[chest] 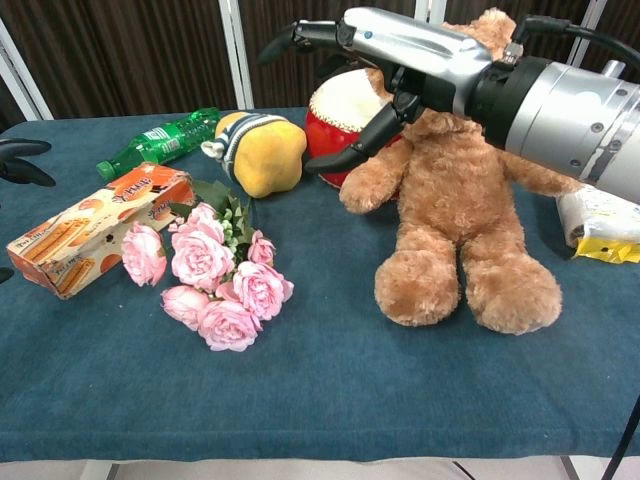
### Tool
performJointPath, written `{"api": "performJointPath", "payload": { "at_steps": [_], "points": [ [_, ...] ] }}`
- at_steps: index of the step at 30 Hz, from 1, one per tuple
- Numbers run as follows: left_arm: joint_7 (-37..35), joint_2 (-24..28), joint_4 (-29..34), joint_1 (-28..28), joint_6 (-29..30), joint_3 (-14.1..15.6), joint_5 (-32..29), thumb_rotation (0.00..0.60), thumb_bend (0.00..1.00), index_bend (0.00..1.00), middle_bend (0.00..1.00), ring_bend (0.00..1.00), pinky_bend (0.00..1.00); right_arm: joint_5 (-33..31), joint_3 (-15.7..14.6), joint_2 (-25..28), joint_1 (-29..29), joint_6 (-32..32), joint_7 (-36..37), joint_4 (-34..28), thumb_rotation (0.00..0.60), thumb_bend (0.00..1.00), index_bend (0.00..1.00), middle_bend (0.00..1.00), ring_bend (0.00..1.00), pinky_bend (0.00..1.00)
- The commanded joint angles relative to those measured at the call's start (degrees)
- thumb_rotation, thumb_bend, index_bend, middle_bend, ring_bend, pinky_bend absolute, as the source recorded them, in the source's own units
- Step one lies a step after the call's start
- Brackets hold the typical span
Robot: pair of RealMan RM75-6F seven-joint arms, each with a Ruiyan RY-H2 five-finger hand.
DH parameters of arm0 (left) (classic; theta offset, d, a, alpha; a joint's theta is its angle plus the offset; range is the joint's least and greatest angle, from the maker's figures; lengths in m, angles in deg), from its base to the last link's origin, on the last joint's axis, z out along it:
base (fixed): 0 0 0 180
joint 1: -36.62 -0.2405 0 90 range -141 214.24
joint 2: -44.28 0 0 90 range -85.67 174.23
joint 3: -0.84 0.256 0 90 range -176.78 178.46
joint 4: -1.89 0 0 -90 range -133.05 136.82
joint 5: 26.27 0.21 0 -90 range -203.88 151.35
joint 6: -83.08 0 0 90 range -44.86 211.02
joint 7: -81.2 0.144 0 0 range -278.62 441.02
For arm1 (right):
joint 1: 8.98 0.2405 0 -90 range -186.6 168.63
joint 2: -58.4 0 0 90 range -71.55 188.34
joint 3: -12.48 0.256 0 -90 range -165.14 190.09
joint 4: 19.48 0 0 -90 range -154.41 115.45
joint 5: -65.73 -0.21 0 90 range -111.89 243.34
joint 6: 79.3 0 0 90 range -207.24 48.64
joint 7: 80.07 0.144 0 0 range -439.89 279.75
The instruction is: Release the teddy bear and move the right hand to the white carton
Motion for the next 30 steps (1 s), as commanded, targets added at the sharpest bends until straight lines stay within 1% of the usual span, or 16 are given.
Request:
{"api": "performJointPath", "payload": {
  "at_steps": [1, 11, 15, 19, 25, 30],
  "points": [
    [-1.5, -0.8, -1.3, 0.0, 1.8, 0.1, 0.1, 0.600, 0.28, 0.09, 0.23, 0.22, 0.37, -0.3, -0.5, -0.5, 0.1, 0.3, -0.5, 0.7, 0.600, 0.09, 0.20, 0.07, 0.02, 0.14],
    [-1.4, -0.7, -0.7, 0.2, 1.8, 0.9, -0.6, 0.600, 0.28, 0.10, 0.24, 0.22, 0.37, -0.2, -2.1, -1.2, 0.3, 1.3, 0.6, 2.3, 0.600, 0.09, 0.21, 0.07, 0.02, 0.14],
    [-1.2, -0.4, -0.4, 0.3, 1.5, 1.2, -0.8, 0.600, 0.28, 0.12, 0.24, 0.22, 0.37, 0.6, -3.5, -0.5, 0.1, 1.4, 0.4, 2.0, 0.600, 0.09, 0.22, 0.07, 0.02, 0.14],
    [-1.0, 0.2, 0.2, 0.1, 1.3, 1.1, -1.8, 0.600, 0.28, 0.14, 0.24, 0.22, 0.37, 2.4, -5.9, 0.9, -0.6, 2.0, 1.2, 0.6, 0.600, 0.09, 0.23, 0.07, 0.02, 0.14],
    [-0.2, 2.3, 2.4, -1.1, 1.4, 0.7, -4.2, 0.600, 0.28, 0.18, 0.24, 0.22, 0.37, 7.6, -10.5, 4.4, -2.4, 5.1, 3.4, -2.7, 0.600, 0.09, 0.28, 0.07, 0.02, 0.14],
    [2.6, 5.4, 6.2, -3.1, 1.5, 0.0, -7.3, 0.600, 0.28, 0.23, 0.24, 0.22, 0.37, 12.9, -14.9, 8.1, -5.4, 10.1, 1.9, -4.7, 0.600, 0.09, 0.31, 0.09, 0.02, 0.14]
  ]
}}
